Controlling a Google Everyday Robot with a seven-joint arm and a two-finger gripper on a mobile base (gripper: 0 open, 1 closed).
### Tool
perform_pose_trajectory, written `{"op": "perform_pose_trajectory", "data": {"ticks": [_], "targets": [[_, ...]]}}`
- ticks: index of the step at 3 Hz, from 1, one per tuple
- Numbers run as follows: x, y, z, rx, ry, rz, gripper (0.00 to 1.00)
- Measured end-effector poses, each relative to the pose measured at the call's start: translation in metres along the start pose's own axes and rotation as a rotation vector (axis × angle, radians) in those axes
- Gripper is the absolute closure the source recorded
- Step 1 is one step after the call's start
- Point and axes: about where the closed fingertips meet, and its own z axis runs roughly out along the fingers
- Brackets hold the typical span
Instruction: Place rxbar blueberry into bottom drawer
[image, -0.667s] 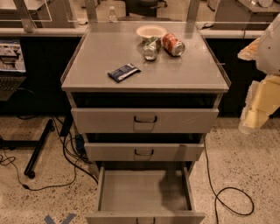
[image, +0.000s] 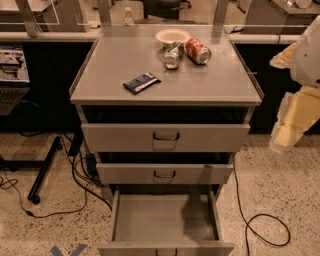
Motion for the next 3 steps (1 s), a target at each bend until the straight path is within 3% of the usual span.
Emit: {"op": "perform_pose_trajectory", "data": {"ticks": [1,2,3], "targets": [[-0.046,-0.007,0.041,-0.031,-0.112,-0.018,0.00],[-0.115,-0.029,0.089,-0.063,-0.229,-0.061,0.00],[-0.181,-0.052,0.136,-0.086,-0.294,-0.100,0.00]]}}
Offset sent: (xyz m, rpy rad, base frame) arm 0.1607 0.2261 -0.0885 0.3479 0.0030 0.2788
